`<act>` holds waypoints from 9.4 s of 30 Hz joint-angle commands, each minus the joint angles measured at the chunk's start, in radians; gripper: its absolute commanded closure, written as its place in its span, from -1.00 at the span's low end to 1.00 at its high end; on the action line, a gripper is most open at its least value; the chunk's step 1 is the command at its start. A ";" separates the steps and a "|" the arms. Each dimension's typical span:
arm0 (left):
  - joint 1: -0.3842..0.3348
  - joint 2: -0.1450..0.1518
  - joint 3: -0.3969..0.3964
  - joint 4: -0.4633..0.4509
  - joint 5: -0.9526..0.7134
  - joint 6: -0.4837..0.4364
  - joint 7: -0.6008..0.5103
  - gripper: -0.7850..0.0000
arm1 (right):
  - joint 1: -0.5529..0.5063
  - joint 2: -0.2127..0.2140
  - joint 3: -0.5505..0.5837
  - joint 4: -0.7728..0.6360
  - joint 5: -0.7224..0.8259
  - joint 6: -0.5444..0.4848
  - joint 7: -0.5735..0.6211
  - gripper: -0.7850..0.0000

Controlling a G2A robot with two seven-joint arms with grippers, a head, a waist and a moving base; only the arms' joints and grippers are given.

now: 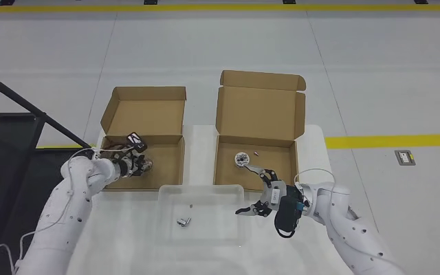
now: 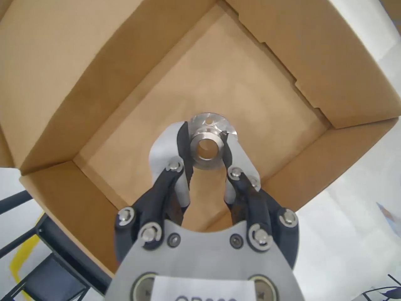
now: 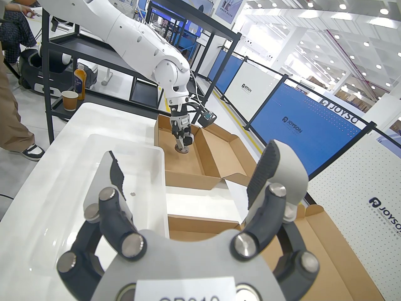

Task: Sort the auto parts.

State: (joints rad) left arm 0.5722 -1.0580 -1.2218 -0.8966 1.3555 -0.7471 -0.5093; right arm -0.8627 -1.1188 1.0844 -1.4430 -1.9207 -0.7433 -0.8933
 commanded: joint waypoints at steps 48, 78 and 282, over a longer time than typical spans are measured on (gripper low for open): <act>0.223 0.089 -0.177 -0.525 -0.566 -0.265 -0.299 -0.77 | 0.000 0.000 0.000 0.000 0.000 0.000 0.000 -1.00; 0.150 0.456 0.352 -0.924 -0.613 -0.265 -0.299 -1.00 | 0.000 0.000 0.000 0.000 0.000 0.000 0.000 -1.00; -0.223 0.019 0.370 0.120 -0.064 -0.091 0.225 0.24 | 0.000 0.000 0.000 0.000 0.000 0.000 0.000 -1.00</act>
State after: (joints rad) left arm 0.3448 -1.0445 -0.8366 -0.7653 1.2904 -0.8266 -0.2859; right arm -0.8627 -1.1188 1.0844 -1.4430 -1.9207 -0.7433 -0.8933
